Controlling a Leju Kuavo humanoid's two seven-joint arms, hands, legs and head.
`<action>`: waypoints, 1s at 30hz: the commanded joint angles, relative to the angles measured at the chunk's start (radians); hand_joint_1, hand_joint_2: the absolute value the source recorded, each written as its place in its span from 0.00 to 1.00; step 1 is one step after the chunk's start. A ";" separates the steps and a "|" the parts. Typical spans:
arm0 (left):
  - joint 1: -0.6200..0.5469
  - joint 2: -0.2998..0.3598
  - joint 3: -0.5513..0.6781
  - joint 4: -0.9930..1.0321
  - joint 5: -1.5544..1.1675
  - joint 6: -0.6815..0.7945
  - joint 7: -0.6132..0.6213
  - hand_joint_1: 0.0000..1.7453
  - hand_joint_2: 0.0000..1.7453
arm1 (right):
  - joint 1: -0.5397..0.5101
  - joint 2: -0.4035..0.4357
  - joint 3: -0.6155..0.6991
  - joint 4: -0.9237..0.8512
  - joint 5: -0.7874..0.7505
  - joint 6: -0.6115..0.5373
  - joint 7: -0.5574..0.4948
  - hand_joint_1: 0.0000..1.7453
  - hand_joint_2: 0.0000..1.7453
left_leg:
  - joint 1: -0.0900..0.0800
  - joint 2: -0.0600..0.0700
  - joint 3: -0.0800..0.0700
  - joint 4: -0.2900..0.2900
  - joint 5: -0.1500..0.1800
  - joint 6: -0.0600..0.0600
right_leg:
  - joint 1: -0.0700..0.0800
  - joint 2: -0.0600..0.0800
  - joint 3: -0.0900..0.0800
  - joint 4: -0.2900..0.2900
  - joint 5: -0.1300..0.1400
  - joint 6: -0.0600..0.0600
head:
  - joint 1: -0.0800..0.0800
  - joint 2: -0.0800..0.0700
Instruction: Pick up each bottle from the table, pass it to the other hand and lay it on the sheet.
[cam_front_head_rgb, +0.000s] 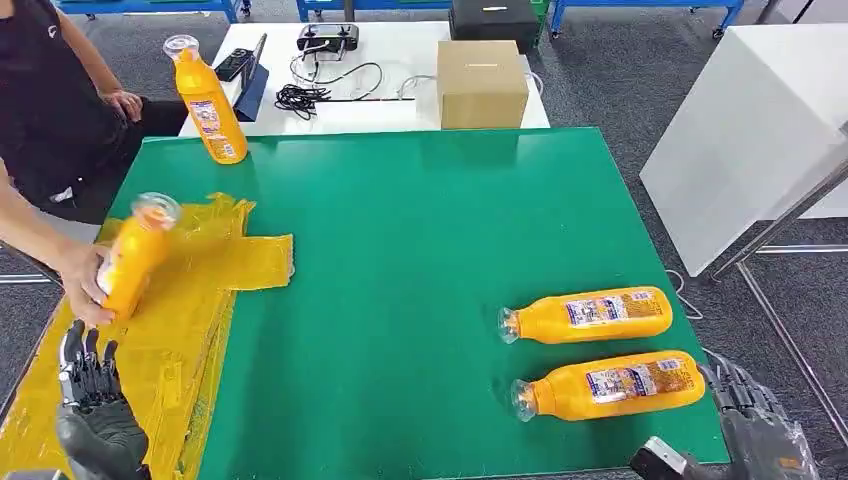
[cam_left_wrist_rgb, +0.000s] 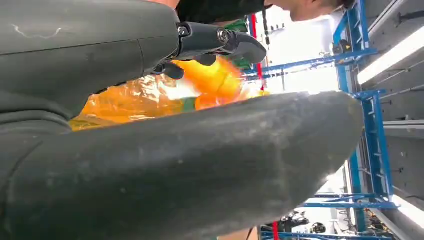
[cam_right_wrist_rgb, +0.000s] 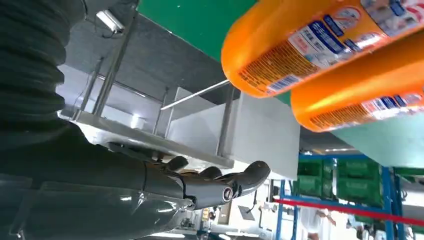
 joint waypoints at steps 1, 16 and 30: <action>-0.035 0.036 -0.014 0.061 0.019 -0.013 0.010 0.00 0.00 | -0.088 0.045 -0.024 0.115 0.020 0.036 -0.035 0.00 1.00 | 0.001 0.000 0.002 -0.002 0.001 -0.001 | 0.001 -0.001 0.003 -0.003 0.001 0.000 | 0.000 0.000; -0.058 0.056 -0.031 0.089 0.037 -0.023 0.023 0.00 0.00 | -0.258 -0.062 0.226 0.279 0.023 0.021 0.034 0.00 1.00 | 0.001 0.004 0.003 -0.002 0.001 -0.001 | 0.001 0.003 0.013 -0.003 0.002 0.000 | 0.000 0.000; -0.069 0.049 -0.004 0.102 0.074 -0.046 0.019 0.00 0.00 | -0.260 -0.205 0.389 0.292 -0.028 0.086 0.120 0.00 1.00 | 0.000 0.001 0.001 -0.001 0.001 -0.001 | 0.000 0.001 0.011 -0.001 0.001 0.000 | 0.000 0.000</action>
